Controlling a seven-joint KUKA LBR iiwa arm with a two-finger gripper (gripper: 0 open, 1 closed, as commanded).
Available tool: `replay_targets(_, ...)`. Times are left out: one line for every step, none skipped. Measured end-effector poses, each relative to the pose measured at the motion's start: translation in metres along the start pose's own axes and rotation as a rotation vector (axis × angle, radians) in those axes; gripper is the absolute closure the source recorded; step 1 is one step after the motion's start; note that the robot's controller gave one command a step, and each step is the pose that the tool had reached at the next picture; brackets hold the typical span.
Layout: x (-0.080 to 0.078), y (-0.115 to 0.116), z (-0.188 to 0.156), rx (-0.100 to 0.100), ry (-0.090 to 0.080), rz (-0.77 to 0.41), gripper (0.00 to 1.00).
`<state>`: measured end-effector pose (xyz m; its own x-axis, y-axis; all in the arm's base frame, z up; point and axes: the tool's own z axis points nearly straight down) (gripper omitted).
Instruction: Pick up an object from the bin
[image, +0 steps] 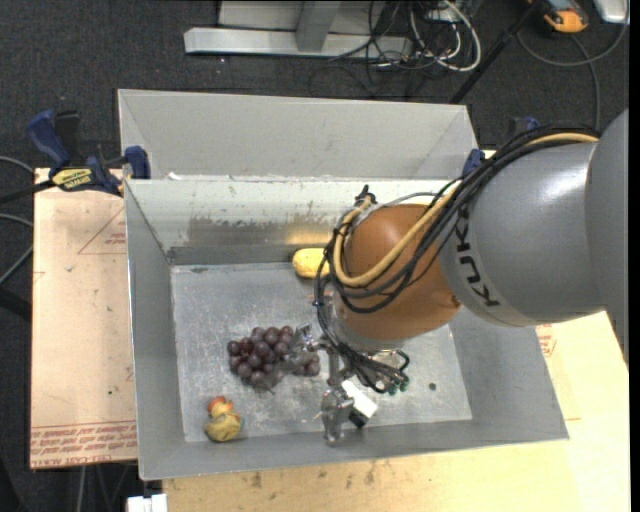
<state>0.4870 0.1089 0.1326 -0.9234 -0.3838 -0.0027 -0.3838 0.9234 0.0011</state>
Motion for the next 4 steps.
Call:
replay_targets(-0.025,0.025,0.06,0.001,0.0,0.385,1.0)
replay_targets(-0.025,0.025,0.06,0.0,0.0,0.386,1.0)
replay_targets(-0.04,0.016,-0.106,0.001,-0.006,0.332,1.0)
replay_targets(-0.038,0.016,-0.103,0.001,0.0,0.332,0.0)
